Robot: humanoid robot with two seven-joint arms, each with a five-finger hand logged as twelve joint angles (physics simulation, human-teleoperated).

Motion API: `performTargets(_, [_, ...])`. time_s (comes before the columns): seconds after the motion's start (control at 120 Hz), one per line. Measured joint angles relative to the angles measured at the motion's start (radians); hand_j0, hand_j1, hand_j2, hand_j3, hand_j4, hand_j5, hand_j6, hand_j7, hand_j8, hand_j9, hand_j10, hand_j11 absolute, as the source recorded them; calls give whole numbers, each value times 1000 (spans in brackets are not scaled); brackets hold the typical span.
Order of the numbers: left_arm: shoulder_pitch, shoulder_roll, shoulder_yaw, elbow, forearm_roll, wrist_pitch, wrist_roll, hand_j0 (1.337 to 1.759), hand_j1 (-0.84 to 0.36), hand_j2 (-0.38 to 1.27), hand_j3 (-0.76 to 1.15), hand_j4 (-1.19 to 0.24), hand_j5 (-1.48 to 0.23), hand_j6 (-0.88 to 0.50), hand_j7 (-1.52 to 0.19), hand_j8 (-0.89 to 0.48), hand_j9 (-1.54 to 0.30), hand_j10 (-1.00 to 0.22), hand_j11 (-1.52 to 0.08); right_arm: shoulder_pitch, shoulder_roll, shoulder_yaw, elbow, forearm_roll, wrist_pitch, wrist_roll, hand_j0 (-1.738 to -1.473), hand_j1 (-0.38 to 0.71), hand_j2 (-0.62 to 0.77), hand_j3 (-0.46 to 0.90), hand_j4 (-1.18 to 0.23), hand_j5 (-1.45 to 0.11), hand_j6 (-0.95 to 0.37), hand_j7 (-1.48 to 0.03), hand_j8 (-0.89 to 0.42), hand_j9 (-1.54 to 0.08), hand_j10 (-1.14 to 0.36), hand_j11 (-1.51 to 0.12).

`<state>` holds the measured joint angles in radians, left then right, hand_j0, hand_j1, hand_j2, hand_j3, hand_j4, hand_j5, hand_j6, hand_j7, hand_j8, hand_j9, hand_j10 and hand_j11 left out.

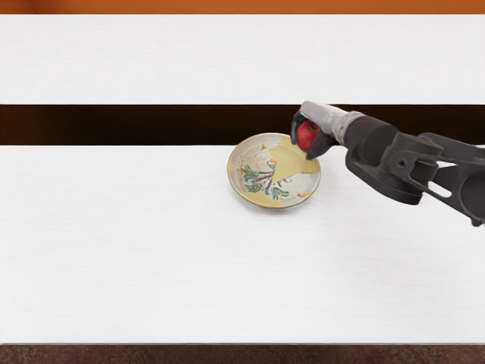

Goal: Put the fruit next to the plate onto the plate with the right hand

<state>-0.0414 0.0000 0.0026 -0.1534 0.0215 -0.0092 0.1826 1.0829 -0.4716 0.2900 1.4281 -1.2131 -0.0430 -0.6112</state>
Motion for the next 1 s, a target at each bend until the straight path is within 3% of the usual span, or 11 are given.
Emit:
performTargets(0.1, [0, 0, 0, 0, 0, 0, 0, 1658, 349, 0, 0, 0, 0, -1, 0, -1, 0, -1, 0, 1, 43, 4, 0, -2, -6, 0, -1637, 251, 39, 0, -866, -1139, -396, -1131, -289, -1130, -516, -1216])
performTargets(0.2, [0, 0, 0, 0, 0, 0, 0, 1658, 349, 0, 0, 0, 0, -1, 0, -1, 0, -1, 0, -23, 66, -3, -1, -23, -39, 0, -1638, 278, 124, 0, -862, -1144, -391, -1130, -283, -1129, -511, -1211])
performTargets(0.258, [0, 0, 0, 0, 0, 0, 0, 1658, 349, 0, 0, 0, 0, -1, 0, -1, 0, -1, 0, -44, 76, -6, -2, -42, -57, 0, -1638, 269, 89, 0, -863, -1141, -391, -1129, -285, -1125, -509, -1210])
performTargets(0.617, [0, 0, 0, 0, 0, 0, 0, 1658, 349, 0, 0, 0, 0, -1, 0, -1, 0, 0, 0, -109, 88, -9, -10, -63, -80, 0, -1640, 258, 96, -1, -838, -1078, -424, -1085, -320, -1078, -543, -1142])
performTargets(0.65, [0, 0, 0, 0, 0, 0, 0, 1658, 349, 0, 0, 0, 0, -1, 0, -1, 0, 0, 0, -111, 89, -6, -11, -58, -80, 0, -1642, 216, 67, 0, -768, -986, -422, -993, -308, -986, -549, -1045])
performTargets(0.758, [0, 0, 0, 0, 0, 0, 0, 1658, 349, 0, 0, 0, 0, -1, 0, 0, 0, 0, 0, -108, 87, 3, -17, -15, -78, 0, -1649, -17, 41, 0, -452, -580, -249, -584, -182, -580, -323, -615])
performTargets(0.767, [0, 0, 0, 0, 0, 0, 0, 1658, 349, 0, 0, 0, 0, -1, 0, 0, 0, 0, 0, -108, 87, 3, -17, -13, -78, 0, -1650, -31, 38, -51, -434, -557, -239, -561, -174, -557, -310, -590])
performTargets(0.775, [0, 0, 0, 0, 0, 0, 0, 1658, 349, 0, 0, 0, 0, -1, 0, 0, 0, 0, 0, -108, 86, 4, -17, -11, -78, 0, -1648, -42, -2, 163, -416, -535, -229, -538, -167, -535, -298, -567])
performTargets(0.8, [0, 0, 0, 0, 0, 0, 0, 1658, 349, 0, 0, 0, 0, -1, 0, 0, 0, 0, 0, -106, 86, 9, -16, -6, -77, 0, -1651, -80, 0, 7, -369, -473, -203, -476, -149, -473, -264, -501])
performTargets(1.0, [0, 0, 0, 0, 0, 0, 0, 1658, 349, 0, 0, 0, 0, 0, 0, 0, 0, 0, 0, -93, 42, 109, 42, 77, -47, 0, -1656, -249, 1, 0, -140, -178, -78, -179, -57, -178, -100, -188])
